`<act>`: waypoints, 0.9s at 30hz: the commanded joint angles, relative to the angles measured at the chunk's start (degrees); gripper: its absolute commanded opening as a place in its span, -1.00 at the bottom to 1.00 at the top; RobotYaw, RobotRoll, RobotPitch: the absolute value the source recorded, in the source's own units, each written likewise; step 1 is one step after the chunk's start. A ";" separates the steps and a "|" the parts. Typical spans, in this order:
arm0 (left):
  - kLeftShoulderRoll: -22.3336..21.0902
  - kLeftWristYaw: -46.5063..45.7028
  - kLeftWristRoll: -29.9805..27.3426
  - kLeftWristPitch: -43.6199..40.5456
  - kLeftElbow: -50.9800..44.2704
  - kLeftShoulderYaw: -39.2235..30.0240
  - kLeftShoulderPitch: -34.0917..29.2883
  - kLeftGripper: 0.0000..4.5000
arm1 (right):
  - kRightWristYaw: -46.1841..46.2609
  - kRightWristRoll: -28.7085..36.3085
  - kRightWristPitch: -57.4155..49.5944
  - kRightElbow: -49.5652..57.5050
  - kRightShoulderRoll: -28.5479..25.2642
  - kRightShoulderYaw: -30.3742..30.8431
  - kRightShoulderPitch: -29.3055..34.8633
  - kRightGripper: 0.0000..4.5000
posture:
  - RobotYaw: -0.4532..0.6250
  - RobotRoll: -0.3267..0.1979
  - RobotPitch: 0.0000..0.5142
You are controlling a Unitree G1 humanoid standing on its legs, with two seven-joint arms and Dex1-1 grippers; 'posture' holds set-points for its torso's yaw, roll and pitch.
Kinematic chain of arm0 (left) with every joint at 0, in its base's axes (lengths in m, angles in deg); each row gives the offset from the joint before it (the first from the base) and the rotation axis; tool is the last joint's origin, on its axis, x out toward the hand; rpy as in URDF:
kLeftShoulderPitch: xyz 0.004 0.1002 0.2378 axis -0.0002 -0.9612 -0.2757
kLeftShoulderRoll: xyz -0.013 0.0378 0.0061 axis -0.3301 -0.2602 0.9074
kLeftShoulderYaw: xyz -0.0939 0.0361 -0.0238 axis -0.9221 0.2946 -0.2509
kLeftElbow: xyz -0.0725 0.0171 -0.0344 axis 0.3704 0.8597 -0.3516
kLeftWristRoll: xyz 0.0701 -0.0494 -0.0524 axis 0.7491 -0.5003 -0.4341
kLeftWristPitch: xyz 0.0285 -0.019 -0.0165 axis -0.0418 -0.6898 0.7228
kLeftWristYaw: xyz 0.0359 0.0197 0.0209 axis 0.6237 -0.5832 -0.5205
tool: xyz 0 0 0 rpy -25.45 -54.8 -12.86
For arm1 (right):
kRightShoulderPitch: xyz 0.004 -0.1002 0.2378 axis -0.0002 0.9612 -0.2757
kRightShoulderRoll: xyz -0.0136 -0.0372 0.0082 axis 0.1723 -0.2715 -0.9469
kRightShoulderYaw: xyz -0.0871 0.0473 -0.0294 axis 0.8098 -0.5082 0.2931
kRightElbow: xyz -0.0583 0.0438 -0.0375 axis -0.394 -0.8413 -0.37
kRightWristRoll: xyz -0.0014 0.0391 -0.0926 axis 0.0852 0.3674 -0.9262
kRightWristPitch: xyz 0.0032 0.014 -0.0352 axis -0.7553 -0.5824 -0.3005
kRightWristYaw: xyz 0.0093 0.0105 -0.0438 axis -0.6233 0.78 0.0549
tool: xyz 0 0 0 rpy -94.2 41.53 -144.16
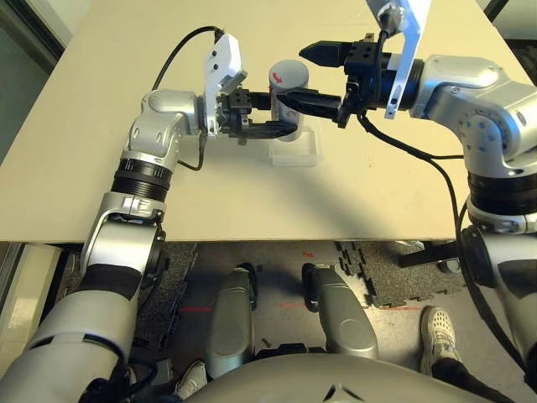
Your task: Pour the medicine from the bottle into the box.
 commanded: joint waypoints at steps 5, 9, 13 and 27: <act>0.18 0.25 0.27 -1.18 -1.83 0.45 -0.54 0.10 | -1.65 -1.10 1.48 -0.61 1.49 1.01 -1.60 1.00 | -0.30 0.25 -0.26; 0.16 0.31 0.39 -1.50 -2.12 0.61 -0.90 0.10 | -1.60 -0.88 1.55 -0.20 2.50 0.57 -1.72 0.39 | -0.30 0.25 -0.25; 0.06 0.37 0.49 -1.71 -2.50 0.73 -1.38 0.10 | -1.11 -0.94 1.75 -0.26 3.19 -0.11 -1.80 0.15 | -0.30 0.25 -0.25; 1.42 -8.88 3.86 4.58 2.59 -1.61 -0.16 0.10 | 17.48 -5.85 4.61 -15.54 7.71 -12.15 -6.56 0.15 | -0.28 0.25 -0.23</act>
